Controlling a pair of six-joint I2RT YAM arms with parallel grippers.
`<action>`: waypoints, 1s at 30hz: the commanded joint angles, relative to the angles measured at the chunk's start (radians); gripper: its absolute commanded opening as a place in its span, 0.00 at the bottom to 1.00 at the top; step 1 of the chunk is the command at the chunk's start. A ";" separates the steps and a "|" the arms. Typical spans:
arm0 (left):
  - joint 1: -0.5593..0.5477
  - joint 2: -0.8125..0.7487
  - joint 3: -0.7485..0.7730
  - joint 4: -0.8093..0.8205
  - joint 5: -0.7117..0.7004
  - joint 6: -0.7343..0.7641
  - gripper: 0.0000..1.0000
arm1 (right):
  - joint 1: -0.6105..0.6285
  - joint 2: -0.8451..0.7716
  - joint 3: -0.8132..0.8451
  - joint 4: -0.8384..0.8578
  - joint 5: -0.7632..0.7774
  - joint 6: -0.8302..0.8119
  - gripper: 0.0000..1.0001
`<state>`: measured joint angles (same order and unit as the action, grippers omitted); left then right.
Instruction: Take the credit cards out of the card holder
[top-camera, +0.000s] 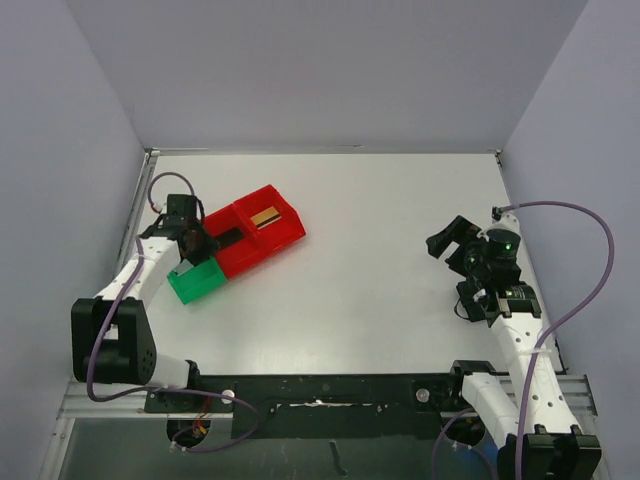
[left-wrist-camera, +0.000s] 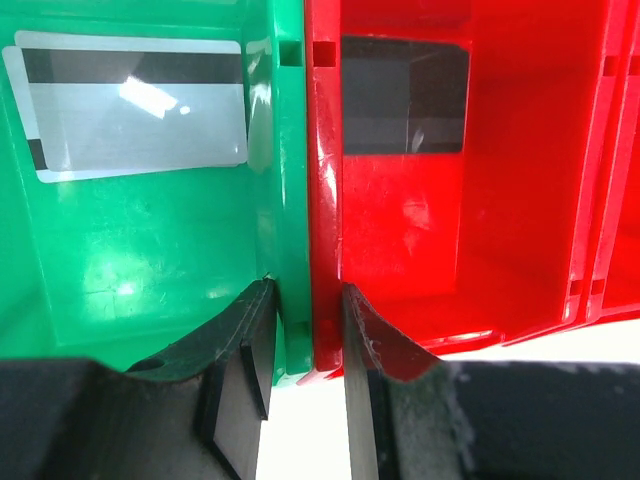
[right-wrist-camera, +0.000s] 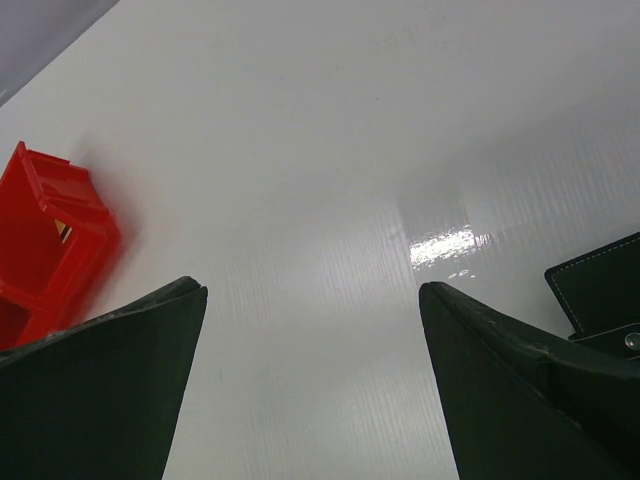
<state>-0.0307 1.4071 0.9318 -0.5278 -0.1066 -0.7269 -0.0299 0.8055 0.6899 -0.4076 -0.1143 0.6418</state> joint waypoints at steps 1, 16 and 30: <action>-0.073 0.037 0.134 0.049 0.049 -0.003 0.12 | 0.006 0.006 0.061 -0.006 0.038 -0.032 0.92; -0.310 0.227 0.391 -0.022 0.165 0.090 0.11 | 0.005 -0.003 0.085 -0.065 0.097 -0.073 0.92; -0.481 0.378 0.464 0.017 0.067 -0.034 0.11 | -0.001 0.016 0.094 -0.110 0.154 -0.105 0.93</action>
<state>-0.4797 1.7840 1.3312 -0.5900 -0.0166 -0.7044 -0.0303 0.8158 0.7361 -0.5255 -0.0002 0.5594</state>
